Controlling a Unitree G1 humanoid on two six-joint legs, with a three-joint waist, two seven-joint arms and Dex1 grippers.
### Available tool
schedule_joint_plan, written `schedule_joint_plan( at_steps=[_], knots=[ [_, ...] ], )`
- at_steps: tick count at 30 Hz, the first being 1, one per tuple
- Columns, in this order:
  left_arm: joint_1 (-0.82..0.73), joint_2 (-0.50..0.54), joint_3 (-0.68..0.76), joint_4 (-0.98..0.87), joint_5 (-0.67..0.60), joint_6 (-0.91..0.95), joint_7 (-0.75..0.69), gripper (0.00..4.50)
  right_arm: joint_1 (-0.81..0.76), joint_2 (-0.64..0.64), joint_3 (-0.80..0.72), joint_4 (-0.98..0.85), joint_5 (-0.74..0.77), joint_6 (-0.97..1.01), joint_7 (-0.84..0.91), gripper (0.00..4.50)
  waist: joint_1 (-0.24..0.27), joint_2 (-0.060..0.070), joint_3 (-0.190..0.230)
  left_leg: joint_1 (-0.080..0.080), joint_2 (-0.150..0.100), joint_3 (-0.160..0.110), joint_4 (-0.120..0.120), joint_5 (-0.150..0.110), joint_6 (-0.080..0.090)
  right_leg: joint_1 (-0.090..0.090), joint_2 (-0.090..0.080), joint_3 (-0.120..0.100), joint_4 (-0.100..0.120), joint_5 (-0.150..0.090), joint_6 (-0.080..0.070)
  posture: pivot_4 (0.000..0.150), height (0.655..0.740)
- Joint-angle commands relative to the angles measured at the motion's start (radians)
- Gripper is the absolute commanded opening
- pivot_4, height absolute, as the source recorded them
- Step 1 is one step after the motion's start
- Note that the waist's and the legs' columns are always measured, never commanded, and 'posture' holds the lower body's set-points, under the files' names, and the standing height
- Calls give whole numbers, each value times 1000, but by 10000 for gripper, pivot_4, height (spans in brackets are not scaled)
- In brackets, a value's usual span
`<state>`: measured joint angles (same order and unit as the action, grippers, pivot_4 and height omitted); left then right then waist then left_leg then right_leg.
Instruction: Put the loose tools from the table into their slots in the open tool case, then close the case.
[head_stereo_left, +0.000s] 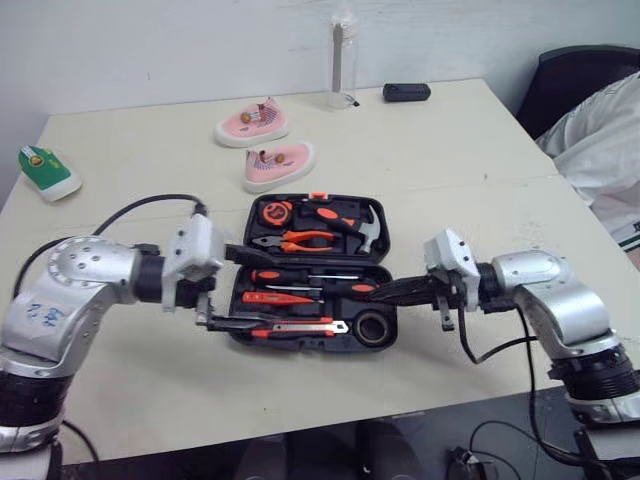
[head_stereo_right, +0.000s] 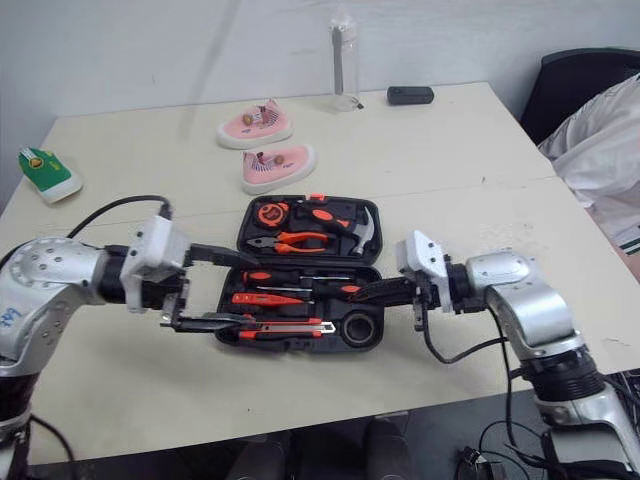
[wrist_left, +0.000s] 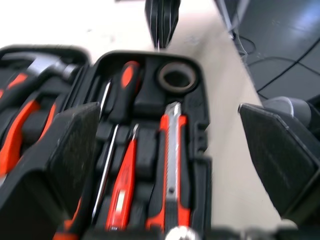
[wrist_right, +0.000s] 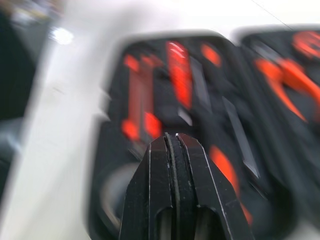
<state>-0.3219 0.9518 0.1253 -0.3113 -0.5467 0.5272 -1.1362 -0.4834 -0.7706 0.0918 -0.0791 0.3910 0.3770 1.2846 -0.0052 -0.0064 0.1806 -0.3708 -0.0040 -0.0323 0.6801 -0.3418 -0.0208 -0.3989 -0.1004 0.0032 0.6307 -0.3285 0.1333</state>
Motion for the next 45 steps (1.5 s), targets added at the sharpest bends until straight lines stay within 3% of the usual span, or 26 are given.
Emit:
schedule_joint_plan(
  at_steps=[1, 4, 7, 9, 10, 15, 22, 25, 32, 33, 40, 45],
  knots=[
    [55, 46, 116, 137, 53, -73, 1, 45000, 31, -63, -96, 33, -4, -20, -16, 653, 2, 0, 0, 0, 0, 0, -1, 0, 0, 0, 0, 0, 0, 0, 0, 1500, 7269],
    [74, 64, 155, 221, 75, -107, -2, 45000, 59, -104, -126, 62, -24, -18, -38, 653, 3, 0, 0, 0, 0, 0, -1, 0, 1, 0, 0, 0, -1, 0, 0, 1500, 7269],
    [70, 68, 162, 285, 92, -139, -11, 45000, 72, -120, -144, 86, -31, -19, -56, 9589, 3, 0, 0, 0, 0, 1, -1, -1, 1, 0, -2, 0, -1, 0, 0, 1500, 7269],
    [59, 64, 155, 323, 105, -155, -6, 45000, 63, -114, -146, 108, -46, -18, -94, 18728, 2, 0, 0, 0, 0, 1, -1, -1, 1, 0, -3, 0, -1, 0, 0, 1500, 7269],
    [52, 59, 150, 338, 109, -160, -2, 45000, 60, -113, -144, 112, -48, -18, -100, 25325, 1, 0, 0, 0, 0, 1, -1, -1, 1, 0, -3, 0, -1, 0, 0, 1500, 7269],
    [23, 46, 110, 384, 162, -209, 20, 45000, 50, -111, -137, 106, -44, -12, -119, 44736, 0, 0, 0, -1, 0, 3, -2, -1, 1, -2, -2, 0, -1, 0, 0, 1500, 7269],
    [-123, -39, 2, 607, 278, -347, 52, 45000, 4, -74, -60, 168, -114, -33, -155, 44736, 1, 0, 0, -1, -1, 4, -1, -1, 1, -3, -2, 1, 1, 0, 0, 1500, 7269],
    [-195, -87, -48, 729, 333, -427, 49, 36538, -41, -32, -17, 227, -152, -53, -154, 36594, 1, 0, 0, -1, -3, 7, 0, -1, 1, -3, -1, 0, 6, 0, 0, 1500, 7269],
    [-351, -194, -160, 975, 456, -566, 66, 4259, -118, 54, 77, 343, -246, -138, -152, 1492, 0, 0, 0, -5, -3, 17, 3, -1, 1, -14, -2, -1, 13, 0, 0, 1500, 7269],
    [-368, -212, -170, 995, 464, -573, 65, 854, -127, 71, 86, 357, -252, -147, -150, 0, 0, 0, 0, -5, -3, 17, 3, -1, 1, -14, -2, -1, 14, 0, 0, 1500, 7269],
    [-404, -321, -208, 978, 466, -547, 28, 854, -169, 174, 121, 370, -266, -160, -151, 0, -6, 0, 0, -5, -2, 15, 3, -1, 1, -14, -2, -2, 14, 0, 0, 1500, 7269],
    [-327, -319, -225, 804, 421, -415, -62, 854, -189, 217, 128, 376, -271, -171, -131, 0, -14, 0, 0, -5, -2, 14, 3, -1, 1, -14, -2, -2, 15, 0, 0, 1500, 7269]
  ],
)
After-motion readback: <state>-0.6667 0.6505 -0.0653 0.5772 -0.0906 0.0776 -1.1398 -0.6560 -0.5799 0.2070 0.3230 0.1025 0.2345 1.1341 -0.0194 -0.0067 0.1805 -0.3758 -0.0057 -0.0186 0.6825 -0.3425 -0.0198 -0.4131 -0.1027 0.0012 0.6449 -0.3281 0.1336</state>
